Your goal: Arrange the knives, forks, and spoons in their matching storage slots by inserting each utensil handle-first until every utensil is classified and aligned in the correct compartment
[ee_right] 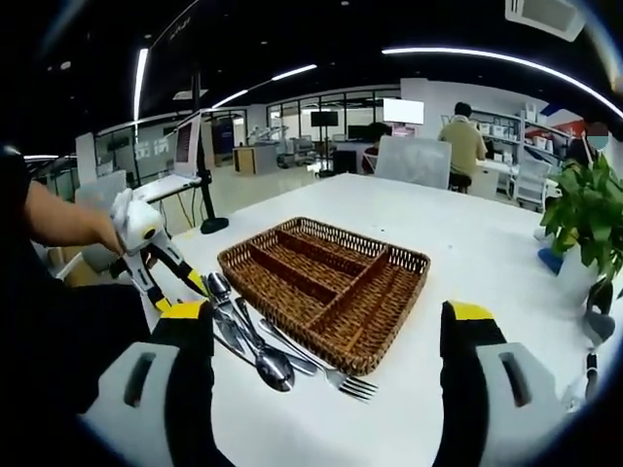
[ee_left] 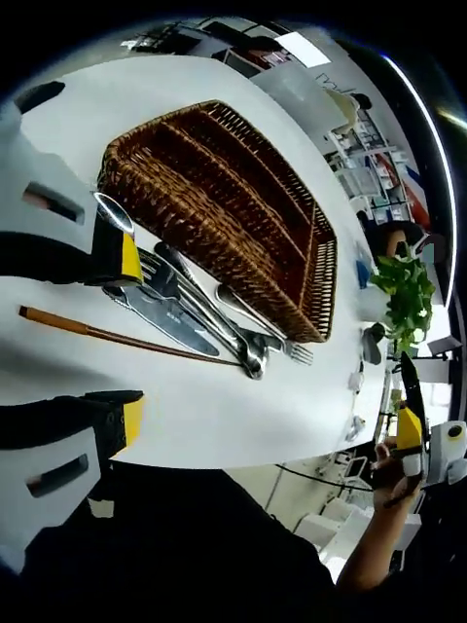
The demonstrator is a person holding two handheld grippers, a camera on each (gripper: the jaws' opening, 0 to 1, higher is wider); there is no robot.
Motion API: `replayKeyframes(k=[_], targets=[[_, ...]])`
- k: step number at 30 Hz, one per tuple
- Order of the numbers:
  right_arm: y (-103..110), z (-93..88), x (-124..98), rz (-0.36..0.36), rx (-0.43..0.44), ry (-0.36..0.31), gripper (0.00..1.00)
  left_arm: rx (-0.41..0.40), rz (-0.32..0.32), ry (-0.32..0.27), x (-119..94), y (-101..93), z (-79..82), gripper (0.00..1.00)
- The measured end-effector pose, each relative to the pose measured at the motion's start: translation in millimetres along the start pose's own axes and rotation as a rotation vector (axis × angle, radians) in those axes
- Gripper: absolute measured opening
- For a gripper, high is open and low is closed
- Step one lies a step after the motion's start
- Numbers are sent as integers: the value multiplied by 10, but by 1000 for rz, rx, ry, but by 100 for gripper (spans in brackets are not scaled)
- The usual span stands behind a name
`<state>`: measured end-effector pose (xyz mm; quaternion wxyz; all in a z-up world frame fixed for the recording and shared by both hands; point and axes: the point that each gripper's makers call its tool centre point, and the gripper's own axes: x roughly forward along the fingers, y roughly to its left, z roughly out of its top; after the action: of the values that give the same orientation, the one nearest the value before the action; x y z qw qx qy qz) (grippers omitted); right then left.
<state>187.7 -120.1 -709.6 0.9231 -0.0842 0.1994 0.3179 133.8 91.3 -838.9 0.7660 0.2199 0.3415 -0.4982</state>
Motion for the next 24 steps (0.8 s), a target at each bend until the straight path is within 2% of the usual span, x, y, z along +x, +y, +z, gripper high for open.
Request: replayKeyframes(k=[3,8,10,12,15,20,24], targets=[[38,-35,17,-1,-38,23,100,20,-1,19,48,5,-26,39],[66,-57,17,12,-34,31,100,13,-11,50,119,7,-87,33],[10,-101,10,-24,-103,60,100,21,-16,74,146,9,-133,31],[53,-77,8,-2,-78,43,100,19,-17,73,155,14,-129,30],[15,-60,-11,-16,-75,35,100,37,-3,83,175,46,-139,26],[-5,-50,-25,-16,-62,28,100,59,-22,102,215,16,-156,25],[-28,-52,-28,-13,-37,25,100,80,-28,105,245,17,-154,20]])
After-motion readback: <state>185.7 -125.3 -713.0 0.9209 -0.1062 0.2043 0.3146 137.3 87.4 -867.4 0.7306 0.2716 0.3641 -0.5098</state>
